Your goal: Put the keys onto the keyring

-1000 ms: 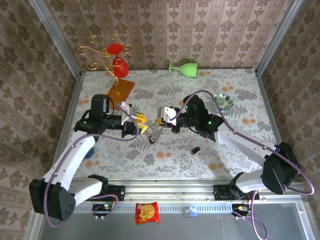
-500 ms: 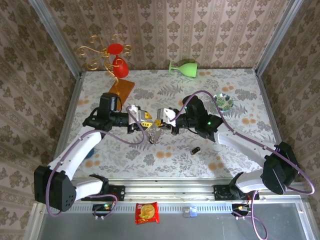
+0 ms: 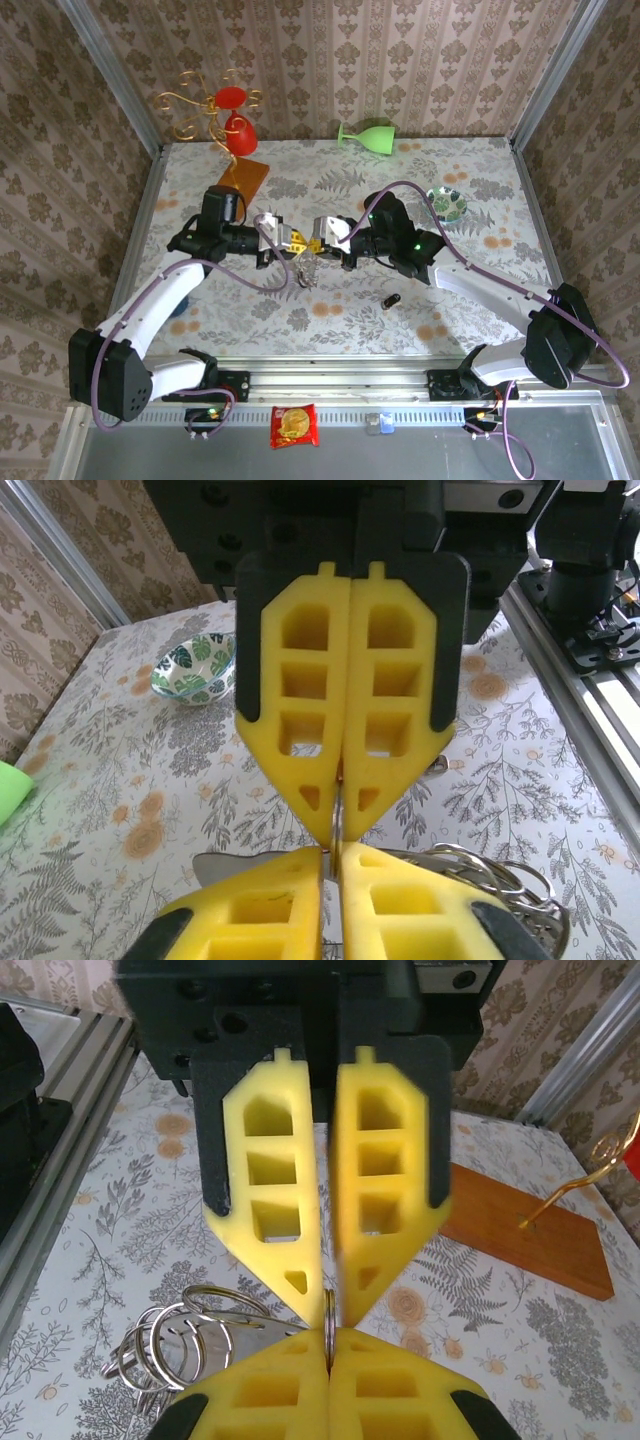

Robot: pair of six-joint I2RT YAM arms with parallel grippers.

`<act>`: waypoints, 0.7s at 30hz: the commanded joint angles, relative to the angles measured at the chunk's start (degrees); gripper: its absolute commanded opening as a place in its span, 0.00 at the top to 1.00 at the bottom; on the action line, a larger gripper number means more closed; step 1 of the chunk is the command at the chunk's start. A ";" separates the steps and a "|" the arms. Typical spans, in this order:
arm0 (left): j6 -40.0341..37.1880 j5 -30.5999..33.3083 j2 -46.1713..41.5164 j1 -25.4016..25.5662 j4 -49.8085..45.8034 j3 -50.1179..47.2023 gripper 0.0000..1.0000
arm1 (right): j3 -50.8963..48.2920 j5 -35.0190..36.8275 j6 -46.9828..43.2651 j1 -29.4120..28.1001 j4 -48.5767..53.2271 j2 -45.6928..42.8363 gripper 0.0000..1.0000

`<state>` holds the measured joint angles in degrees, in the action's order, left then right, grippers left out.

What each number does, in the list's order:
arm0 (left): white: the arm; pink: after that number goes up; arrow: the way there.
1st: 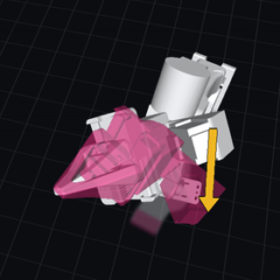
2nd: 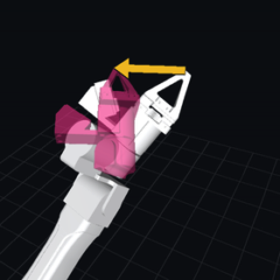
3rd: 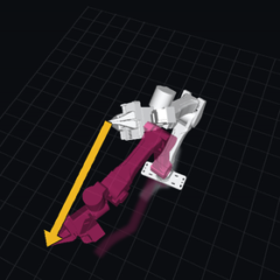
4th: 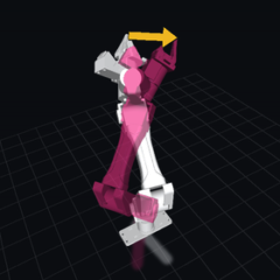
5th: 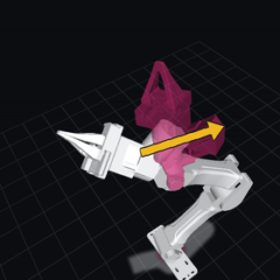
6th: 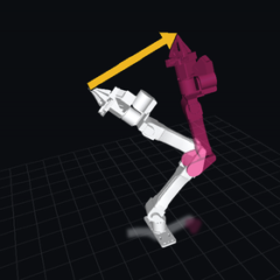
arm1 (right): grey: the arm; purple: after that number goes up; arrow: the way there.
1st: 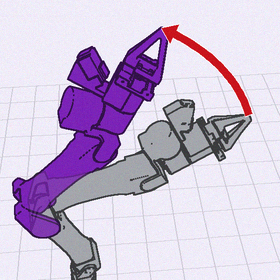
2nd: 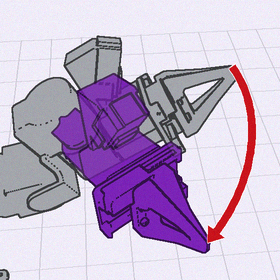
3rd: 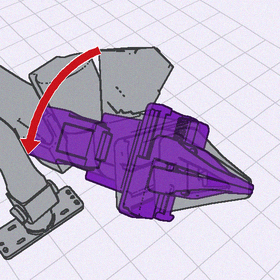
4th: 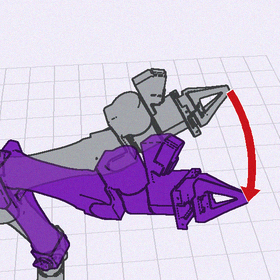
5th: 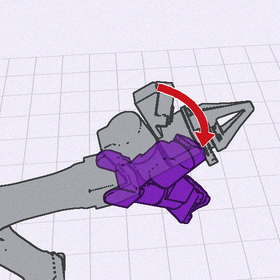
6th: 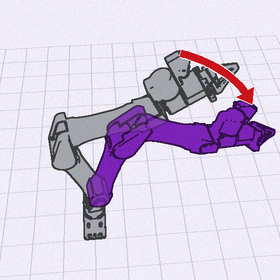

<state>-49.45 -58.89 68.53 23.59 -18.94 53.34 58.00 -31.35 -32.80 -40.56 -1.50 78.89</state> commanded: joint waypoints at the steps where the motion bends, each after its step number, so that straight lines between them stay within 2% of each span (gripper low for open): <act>1: -0.47 -1.77 0.03 0.73 0.63 1.27 1.00 | -0.02 -1.33 0.80 -1.19 -3.54 0.47 1.00; 3: -0.02 -1.76 -0.46 0.75 1.40 0.93 1.00 | -0.34 0.38 0.84 -1.15 -2.68 0.47 0.96; 7: 2.94 0.48 -2.02 0.83 4.82 -0.51 1.00 | -1.98 4.13 -0.51 -0.03 0.47 -1.49 0.70; 9: 4.25 2.94 -2.65 1.16 4.92 -0.83 1.00 | -3.12 6.47 -1.64 0.96 2.35 -3.26 0.62; 14: 3.62 8.94 -3.33 2.16 0.02 -0.04 1.00 | -4.80 9.31 -4.12 1.88 5.81 -6.45 0.62; 15: 3.14 9.80 -3.27 4.05 -1.42 0.29 1.00 | -4.92 8.94 -3.78 1.81 5.51 -6.76 0.63; 21: 2.27 13.73 -2.46 6.36 -5.49 1.87 1.00 | -4.46 5.60 -0.73 1.31 1.96 -5.53 0.70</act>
<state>-46.54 -47.53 66.26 29.28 -21.50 52.93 53.56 -24.34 -34.65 -38.85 2.68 73.23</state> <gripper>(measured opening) 0.053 0.306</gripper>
